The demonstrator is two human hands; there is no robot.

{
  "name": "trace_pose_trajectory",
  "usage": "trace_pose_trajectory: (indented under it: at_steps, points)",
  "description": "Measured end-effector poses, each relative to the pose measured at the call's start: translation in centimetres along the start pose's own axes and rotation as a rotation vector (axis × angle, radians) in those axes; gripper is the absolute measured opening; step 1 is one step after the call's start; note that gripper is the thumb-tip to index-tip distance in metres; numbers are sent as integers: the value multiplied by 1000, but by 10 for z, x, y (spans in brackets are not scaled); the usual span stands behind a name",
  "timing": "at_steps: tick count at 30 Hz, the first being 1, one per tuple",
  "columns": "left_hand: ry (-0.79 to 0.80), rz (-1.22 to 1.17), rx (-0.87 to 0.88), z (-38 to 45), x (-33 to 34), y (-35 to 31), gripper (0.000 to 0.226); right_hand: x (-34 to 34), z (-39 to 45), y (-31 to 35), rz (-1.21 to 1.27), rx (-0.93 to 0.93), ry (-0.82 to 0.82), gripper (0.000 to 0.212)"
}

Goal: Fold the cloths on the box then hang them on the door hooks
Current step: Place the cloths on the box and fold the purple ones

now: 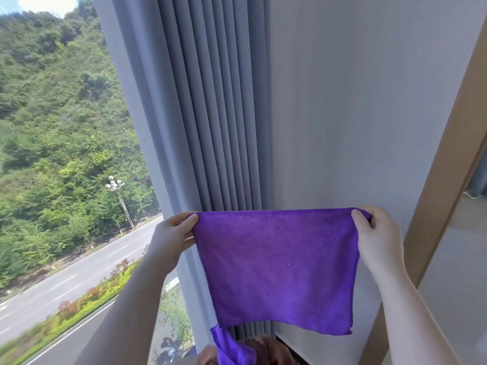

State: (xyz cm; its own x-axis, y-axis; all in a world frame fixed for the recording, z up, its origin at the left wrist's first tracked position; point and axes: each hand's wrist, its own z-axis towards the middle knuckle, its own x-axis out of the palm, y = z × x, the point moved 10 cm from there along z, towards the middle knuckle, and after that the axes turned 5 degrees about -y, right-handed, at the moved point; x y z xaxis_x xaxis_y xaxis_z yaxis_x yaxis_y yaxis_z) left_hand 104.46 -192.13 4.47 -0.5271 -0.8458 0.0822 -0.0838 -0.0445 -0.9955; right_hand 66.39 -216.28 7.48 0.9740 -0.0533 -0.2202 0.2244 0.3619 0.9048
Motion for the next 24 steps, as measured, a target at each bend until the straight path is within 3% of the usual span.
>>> trace_pose_trajectory:
  at_steps: [6, 15, 20, 24]
  points:
    - [16, -63, -53, 0, 15, 12, 14, -2, -2, -1, -14, 9, 0, 13]
    - [44, -195, -198, -13, 44, 39, 19, 15, -19, -11, 24, 162, 111, 8]
    - [187, -104, -126, -35, 79, 22, 23, 41, -36, -9, 171, 265, 258, 37]
    - [241, -6, -51, -47, 101, 6, 24, 55, -44, 3, 180, 263, 343, 38]
